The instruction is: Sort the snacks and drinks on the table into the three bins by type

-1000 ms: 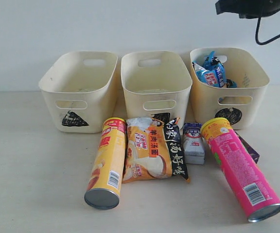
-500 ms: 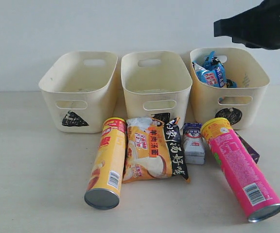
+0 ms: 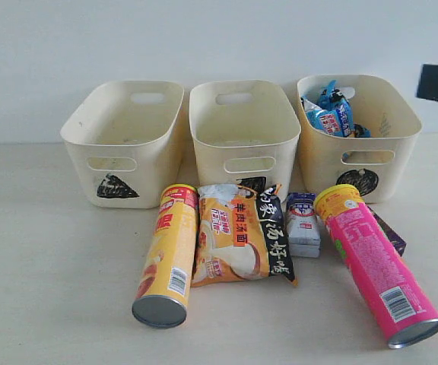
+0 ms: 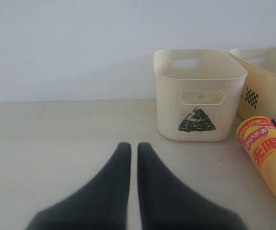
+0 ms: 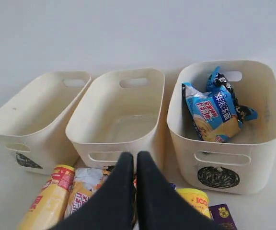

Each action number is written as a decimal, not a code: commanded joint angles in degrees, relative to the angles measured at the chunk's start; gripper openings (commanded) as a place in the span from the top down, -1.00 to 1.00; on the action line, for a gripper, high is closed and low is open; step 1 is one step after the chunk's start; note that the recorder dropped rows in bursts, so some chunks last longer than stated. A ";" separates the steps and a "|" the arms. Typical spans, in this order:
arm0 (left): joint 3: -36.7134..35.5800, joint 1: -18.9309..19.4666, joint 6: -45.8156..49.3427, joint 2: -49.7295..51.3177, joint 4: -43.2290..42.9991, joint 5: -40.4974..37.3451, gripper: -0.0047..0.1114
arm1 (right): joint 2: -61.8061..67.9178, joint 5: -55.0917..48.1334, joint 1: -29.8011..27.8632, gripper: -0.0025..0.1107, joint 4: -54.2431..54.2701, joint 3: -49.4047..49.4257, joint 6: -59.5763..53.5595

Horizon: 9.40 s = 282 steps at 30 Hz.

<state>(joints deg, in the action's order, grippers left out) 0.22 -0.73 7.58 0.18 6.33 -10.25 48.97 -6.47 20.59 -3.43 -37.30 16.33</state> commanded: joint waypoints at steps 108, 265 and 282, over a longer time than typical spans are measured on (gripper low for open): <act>76.00 -38.28 23.34 99.09 60.89 -38.81 -0.57 | -40.07 4.85 0.01 0.96 3.01 37.30 -3.25; 96.01 -8.43 26.01 109.61 39.04 -6.28 -0.87 | -40.07 0.99 0.01 0.96 3.01 37.30 -2.64; 94.69 -8.43 11.62 100.71 30.08 -40.93 0.84 | -40.07 0.99 0.01 0.96 3.01 37.30 -2.40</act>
<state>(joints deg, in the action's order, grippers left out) 95.72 -9.27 24.97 103.23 41.31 -49.81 9.31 -5.40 20.59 -0.36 -0.22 13.95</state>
